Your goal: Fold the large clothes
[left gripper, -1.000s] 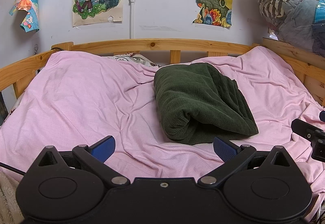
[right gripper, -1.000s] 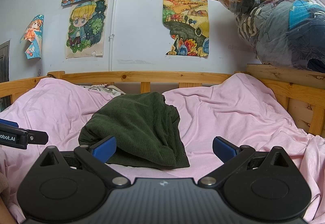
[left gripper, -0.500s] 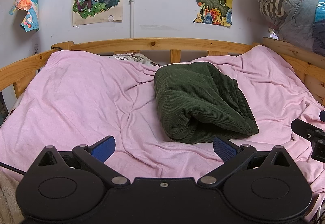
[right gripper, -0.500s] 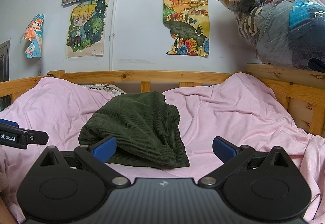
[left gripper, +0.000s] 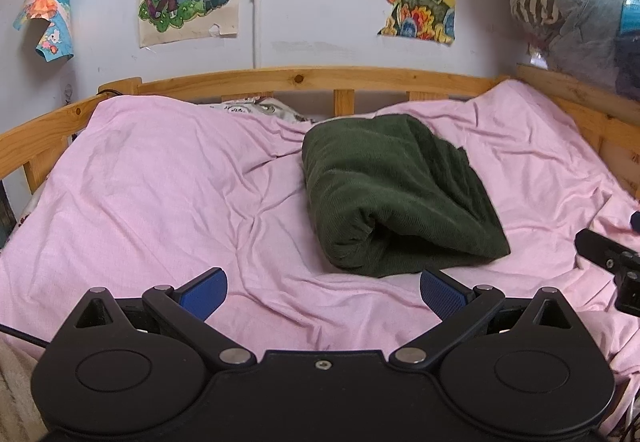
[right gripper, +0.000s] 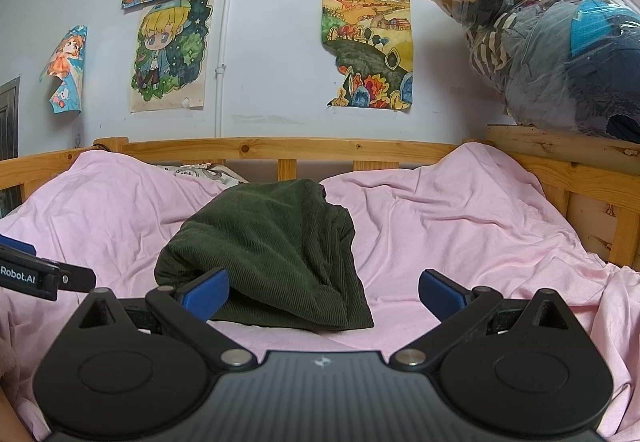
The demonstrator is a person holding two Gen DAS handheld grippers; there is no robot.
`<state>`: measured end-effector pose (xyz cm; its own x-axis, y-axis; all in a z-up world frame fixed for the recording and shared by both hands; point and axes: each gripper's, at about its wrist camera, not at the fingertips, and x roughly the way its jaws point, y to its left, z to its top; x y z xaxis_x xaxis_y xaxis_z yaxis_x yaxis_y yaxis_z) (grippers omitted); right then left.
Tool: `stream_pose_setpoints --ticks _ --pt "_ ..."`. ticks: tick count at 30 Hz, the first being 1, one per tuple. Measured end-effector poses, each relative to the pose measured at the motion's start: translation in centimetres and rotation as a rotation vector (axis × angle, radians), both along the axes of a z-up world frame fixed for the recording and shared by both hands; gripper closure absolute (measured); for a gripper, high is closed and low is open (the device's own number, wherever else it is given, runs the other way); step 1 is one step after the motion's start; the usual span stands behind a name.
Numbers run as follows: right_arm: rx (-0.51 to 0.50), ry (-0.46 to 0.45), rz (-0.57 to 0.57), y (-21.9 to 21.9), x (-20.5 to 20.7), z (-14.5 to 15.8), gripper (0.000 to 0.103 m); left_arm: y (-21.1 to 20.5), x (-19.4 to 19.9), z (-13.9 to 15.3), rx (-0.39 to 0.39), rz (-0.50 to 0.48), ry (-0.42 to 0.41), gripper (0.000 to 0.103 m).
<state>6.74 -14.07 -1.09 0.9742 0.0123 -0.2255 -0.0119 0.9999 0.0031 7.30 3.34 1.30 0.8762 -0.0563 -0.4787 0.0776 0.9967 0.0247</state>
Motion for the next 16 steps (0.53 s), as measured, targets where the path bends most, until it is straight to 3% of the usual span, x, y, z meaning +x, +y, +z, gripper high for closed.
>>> stream_pose_setpoints --ticks 3,16 --pt "-0.001 0.001 0.000 -0.1 -0.1 -0.1 0.000 0.2 0.3 -0.1 0.009 0.015 0.036 0.001" --pt "-0.002 0.013 0.000 -0.4 -0.2 -0.6 0.000 1.0 0.6 0.1 -0.004 0.052 0.055 0.001"
